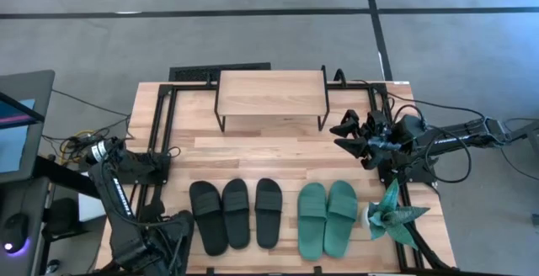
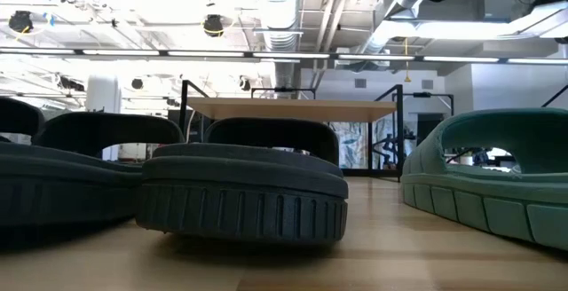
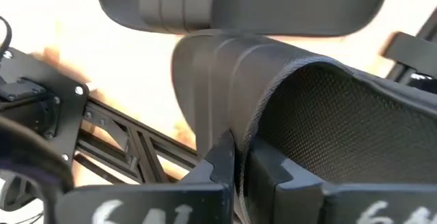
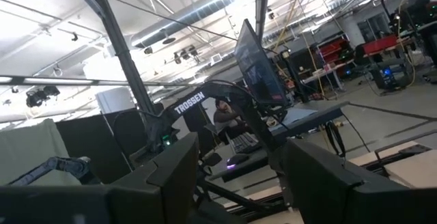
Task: Pick and place slides into the shelf
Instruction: Put the black slipper on the shelf
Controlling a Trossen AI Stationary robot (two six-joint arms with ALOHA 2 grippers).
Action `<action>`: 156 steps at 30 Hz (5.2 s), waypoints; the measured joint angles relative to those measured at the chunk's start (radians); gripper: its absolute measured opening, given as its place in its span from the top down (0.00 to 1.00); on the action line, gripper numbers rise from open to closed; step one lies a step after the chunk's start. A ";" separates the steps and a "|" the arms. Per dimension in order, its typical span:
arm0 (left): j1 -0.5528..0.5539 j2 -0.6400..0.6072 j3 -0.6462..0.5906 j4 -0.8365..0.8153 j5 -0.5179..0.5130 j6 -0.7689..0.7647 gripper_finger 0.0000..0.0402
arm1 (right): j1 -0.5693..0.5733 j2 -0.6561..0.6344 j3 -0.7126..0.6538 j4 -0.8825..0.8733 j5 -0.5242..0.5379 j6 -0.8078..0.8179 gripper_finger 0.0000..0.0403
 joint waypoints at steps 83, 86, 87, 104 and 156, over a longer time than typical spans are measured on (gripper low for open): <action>1.491 0.002 0.122 0.654 -0.685 1.911 1.00 | 0.000 0.107 0.000 0.083 0.265 0.028 0.50; 1.496 0.002 0.095 0.666 -0.689 1.916 1.00 | 0.000 0.107 0.000 0.085 0.264 0.028 0.50; 1.498 0.002 0.088 0.670 -0.689 1.916 1.00 | 0.000 0.107 0.000 0.085 0.264 0.028 0.50; 1.508 0.000 -0.001 0.715 -0.716 1.949 1.00 | 0.000 0.107 0.000 0.088 0.264 0.035 0.50; 1.538 0.000 0.000 0.640 -0.631 1.897 0.95 | 0.002 0.107 0.000 0.088 0.264 0.036 0.50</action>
